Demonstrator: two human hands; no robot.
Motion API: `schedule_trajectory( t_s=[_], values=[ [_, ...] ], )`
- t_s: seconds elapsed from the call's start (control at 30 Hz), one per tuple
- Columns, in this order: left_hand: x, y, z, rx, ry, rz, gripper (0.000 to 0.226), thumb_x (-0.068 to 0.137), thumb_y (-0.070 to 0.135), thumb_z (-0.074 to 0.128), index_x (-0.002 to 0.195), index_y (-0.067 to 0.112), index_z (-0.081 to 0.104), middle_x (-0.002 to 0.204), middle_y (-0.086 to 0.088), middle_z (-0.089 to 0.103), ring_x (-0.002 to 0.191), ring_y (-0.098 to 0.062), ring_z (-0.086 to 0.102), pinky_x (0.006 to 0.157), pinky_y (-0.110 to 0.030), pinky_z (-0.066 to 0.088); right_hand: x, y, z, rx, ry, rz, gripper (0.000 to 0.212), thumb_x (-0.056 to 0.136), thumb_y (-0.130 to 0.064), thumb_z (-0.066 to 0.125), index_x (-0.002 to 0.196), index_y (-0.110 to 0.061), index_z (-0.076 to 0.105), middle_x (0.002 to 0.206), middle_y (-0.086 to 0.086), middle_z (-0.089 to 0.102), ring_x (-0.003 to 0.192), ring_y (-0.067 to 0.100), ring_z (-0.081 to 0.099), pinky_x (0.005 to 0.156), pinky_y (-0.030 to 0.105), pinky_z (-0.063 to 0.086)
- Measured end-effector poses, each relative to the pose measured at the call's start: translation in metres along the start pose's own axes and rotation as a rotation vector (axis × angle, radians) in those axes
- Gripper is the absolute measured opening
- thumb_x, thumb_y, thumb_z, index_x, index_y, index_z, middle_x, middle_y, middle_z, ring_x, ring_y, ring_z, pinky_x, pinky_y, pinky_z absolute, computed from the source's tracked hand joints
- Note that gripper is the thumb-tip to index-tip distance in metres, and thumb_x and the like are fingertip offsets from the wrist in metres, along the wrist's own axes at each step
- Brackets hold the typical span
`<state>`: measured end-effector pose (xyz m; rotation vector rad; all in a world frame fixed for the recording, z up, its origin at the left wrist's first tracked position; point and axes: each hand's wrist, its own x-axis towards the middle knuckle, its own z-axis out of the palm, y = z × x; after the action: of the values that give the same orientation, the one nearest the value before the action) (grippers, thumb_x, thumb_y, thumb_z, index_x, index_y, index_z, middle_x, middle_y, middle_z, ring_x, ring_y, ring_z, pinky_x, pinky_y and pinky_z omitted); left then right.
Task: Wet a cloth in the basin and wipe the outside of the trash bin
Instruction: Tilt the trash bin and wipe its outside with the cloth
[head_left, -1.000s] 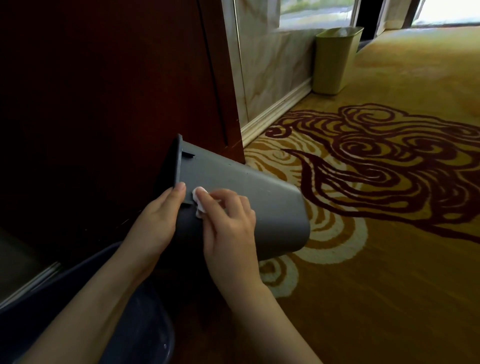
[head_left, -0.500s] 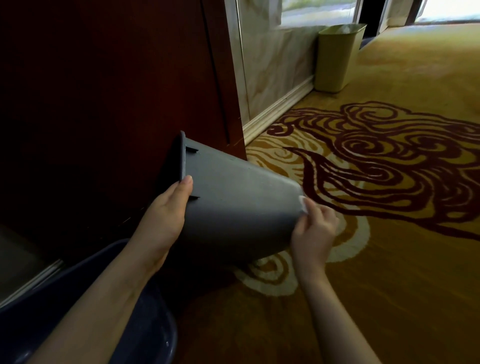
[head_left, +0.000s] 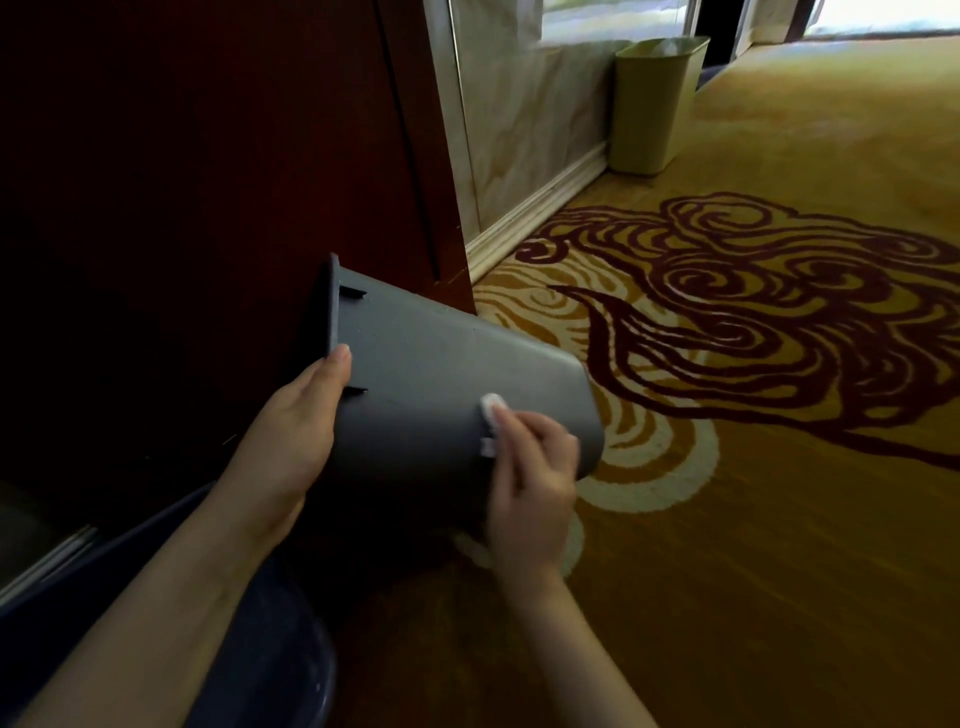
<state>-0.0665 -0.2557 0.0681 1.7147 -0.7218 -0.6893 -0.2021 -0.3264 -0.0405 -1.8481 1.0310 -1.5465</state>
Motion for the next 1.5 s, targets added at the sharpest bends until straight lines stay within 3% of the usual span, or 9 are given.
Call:
schedule_trajectory(
  t_s=[0.3, 0.43, 0.6, 0.83, 0.97, 1.13, 1.3, 1.43, 1.5],
  values=[
    [-0.002, 0.001, 0.004, -0.024, -0.015, 0.025, 0.027, 0.091, 0.05, 0.043, 0.085, 0.046, 0.069, 0.099, 0.009, 0.074, 0.095, -0.01, 0.069, 0.082, -0.032, 0.05, 0.041, 0.114, -0.034, -0.046, 0.078, 0.804, 0.025, 0.095, -0.017, 0.048, 0.117, -0.012, 0.06, 0.119, 0.007, 0.056, 0.106, 0.016, 0.052, 0.091, 0.033, 0.046],
    [0.0, 0.002, 0.003, -0.034, -0.03, 0.028, 0.024, 0.092, 0.049, 0.044, 0.092, 0.043, 0.067, 0.099, 0.01, 0.075, 0.092, -0.007, 0.07, 0.077, -0.028, 0.049, 0.049, 0.076, -0.034, -0.146, 0.145, 0.431, 0.022, 0.095, -0.02, 0.048, 0.112, -0.015, 0.061, 0.112, 0.002, 0.056, 0.102, 0.009, 0.05, 0.084, 0.022, 0.042],
    [0.003, 0.004, 0.006, -0.034, -0.013, 0.039, 0.024, 0.093, 0.047, 0.043, 0.089, 0.042, 0.066, 0.095, 0.013, 0.075, 0.088, -0.004, 0.07, 0.075, -0.025, 0.05, 0.038, 0.029, -0.002, -0.177, -0.058, -0.107, 0.023, 0.092, -0.017, 0.049, 0.112, -0.016, 0.061, 0.101, -0.006, 0.051, 0.096, -0.001, 0.038, 0.085, 0.005, 0.03],
    [0.002, 0.005, 0.009, -0.031, 0.0, 0.06, 0.023, 0.093, 0.048, 0.041, 0.095, 0.04, 0.063, 0.106, 0.005, 0.071, 0.099, -0.013, 0.066, 0.079, -0.029, 0.049, 0.031, 0.1, -0.034, -0.12, 0.101, 0.703, 0.024, 0.096, -0.012, 0.045, 0.116, -0.008, 0.057, 0.118, 0.01, 0.051, 0.108, 0.019, 0.051, 0.084, 0.019, 0.038],
    [0.006, 0.008, 0.013, -0.043, -0.003, 0.058, 0.028, 0.093, 0.048, 0.04, 0.109, 0.035, 0.061, 0.108, 0.001, 0.069, 0.099, -0.015, 0.066, 0.078, -0.031, 0.049, 0.005, 0.045, -0.022, -0.022, 0.258, 0.455, 0.018, 0.093, -0.008, 0.047, 0.108, -0.007, 0.057, 0.107, 0.005, 0.051, 0.089, -0.003, 0.047, 0.073, 0.006, 0.04],
    [0.006, 0.006, 0.016, -0.01, 0.021, 0.066, 0.03, 0.093, 0.049, 0.041, 0.11, 0.034, 0.061, 0.111, 0.0, 0.069, 0.104, -0.017, 0.064, 0.088, -0.038, 0.049, -0.037, -0.013, 0.025, 0.097, 0.114, 0.209, 0.019, 0.085, -0.007, 0.055, 0.096, -0.022, 0.05, 0.097, -0.001, 0.046, 0.084, 0.003, 0.046, 0.074, 0.012, 0.041],
    [0.004, 0.004, 0.011, 0.013, 0.024, 0.082, 0.031, 0.093, 0.047, 0.043, 0.077, 0.046, 0.069, 0.089, 0.009, 0.076, 0.086, -0.009, 0.071, 0.07, -0.028, 0.054, -0.02, 0.058, 0.012, 0.073, 0.119, 0.565, 0.021, 0.088, 0.0, 0.051, 0.092, -0.019, 0.044, 0.098, 0.001, 0.042, 0.08, 0.013, 0.05, 0.064, 0.019, 0.042],
    [0.001, 0.003, 0.011, 0.016, 0.026, 0.096, 0.03, 0.093, 0.046, 0.043, 0.078, 0.045, 0.07, 0.088, 0.012, 0.075, 0.082, -0.005, 0.071, 0.068, -0.026, 0.05, 0.01, 0.106, -0.023, 0.035, 0.147, 0.822, 0.011, 0.093, -0.007, 0.048, 0.104, -0.01, 0.048, 0.11, 0.01, 0.045, 0.1, 0.027, 0.052, 0.074, 0.019, 0.041],
    [0.001, 0.002, 0.011, -0.003, 0.02, 0.091, 0.03, 0.093, 0.045, 0.043, 0.081, 0.042, 0.07, 0.089, 0.011, 0.075, 0.084, -0.005, 0.071, 0.071, -0.028, 0.05, 0.026, 0.101, -0.039, 0.023, 0.248, 0.765, 0.012, 0.092, -0.007, 0.049, 0.103, -0.014, 0.048, 0.114, 0.011, 0.045, 0.102, 0.025, 0.051, 0.075, 0.022, 0.043]
  ],
)
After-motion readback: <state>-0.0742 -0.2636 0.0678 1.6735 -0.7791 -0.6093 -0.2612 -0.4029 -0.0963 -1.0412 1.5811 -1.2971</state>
